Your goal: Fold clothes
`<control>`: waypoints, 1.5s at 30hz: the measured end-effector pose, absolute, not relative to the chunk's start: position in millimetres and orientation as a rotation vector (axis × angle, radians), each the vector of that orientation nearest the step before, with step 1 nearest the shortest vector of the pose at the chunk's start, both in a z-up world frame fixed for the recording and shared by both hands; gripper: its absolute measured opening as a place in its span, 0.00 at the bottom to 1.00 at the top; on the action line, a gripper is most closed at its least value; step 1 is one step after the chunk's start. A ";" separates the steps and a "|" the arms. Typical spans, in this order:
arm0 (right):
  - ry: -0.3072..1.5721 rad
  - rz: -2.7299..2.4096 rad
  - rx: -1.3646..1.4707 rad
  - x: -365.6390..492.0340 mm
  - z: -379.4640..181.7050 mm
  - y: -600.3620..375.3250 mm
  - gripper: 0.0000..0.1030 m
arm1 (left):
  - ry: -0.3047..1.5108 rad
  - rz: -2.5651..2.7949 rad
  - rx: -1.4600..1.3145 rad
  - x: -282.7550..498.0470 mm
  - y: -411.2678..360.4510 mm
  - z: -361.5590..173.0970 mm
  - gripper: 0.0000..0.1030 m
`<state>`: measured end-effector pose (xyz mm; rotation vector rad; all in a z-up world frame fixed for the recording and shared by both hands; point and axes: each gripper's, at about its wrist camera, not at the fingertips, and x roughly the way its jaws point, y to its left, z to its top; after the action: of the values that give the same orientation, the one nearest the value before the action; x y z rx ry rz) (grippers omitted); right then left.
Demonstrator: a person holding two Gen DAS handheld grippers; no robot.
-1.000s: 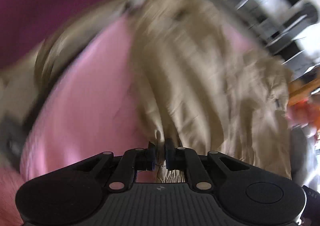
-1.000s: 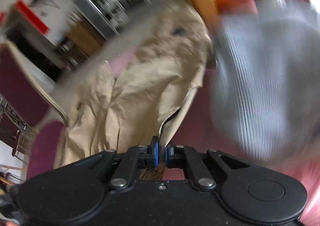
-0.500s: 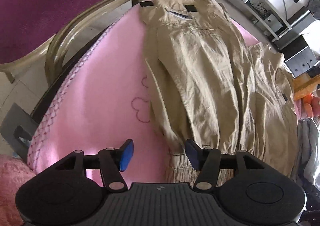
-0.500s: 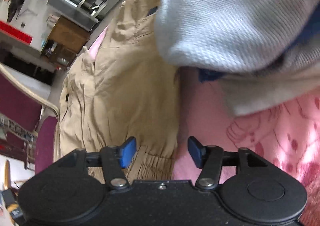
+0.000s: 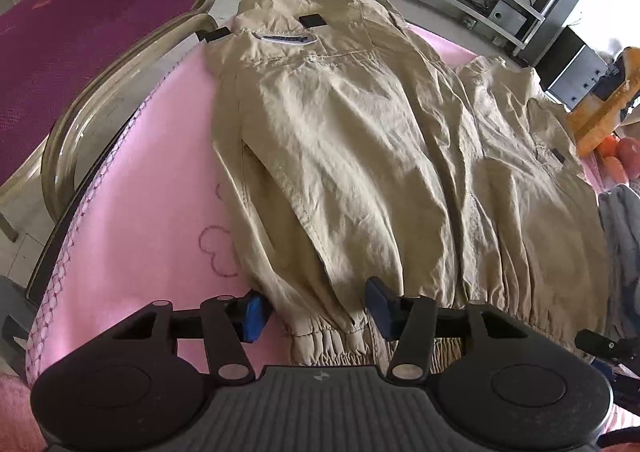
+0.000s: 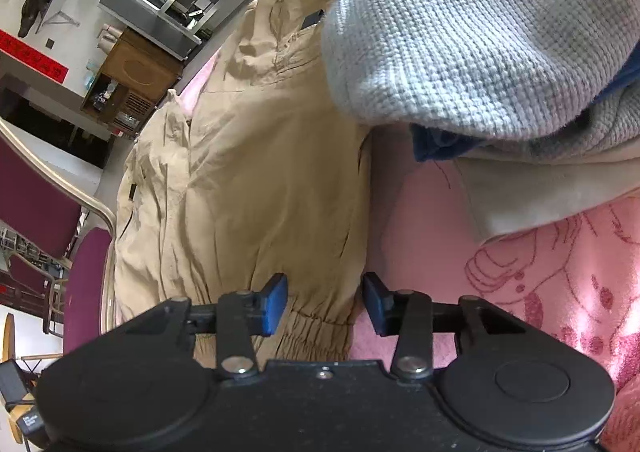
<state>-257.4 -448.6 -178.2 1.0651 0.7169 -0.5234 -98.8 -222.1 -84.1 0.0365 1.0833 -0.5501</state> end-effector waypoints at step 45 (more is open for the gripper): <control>0.891 -0.562 0.858 -293.8 -136.0 -395.9 0.13 | 1.201 -0.456 0.125 -113.0 -179.5 -55.1 0.16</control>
<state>-293.8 -395.9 -136.0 0.8579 0.8907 -0.5620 -113.0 -179.5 -55.1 0.1252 1.2013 -0.4565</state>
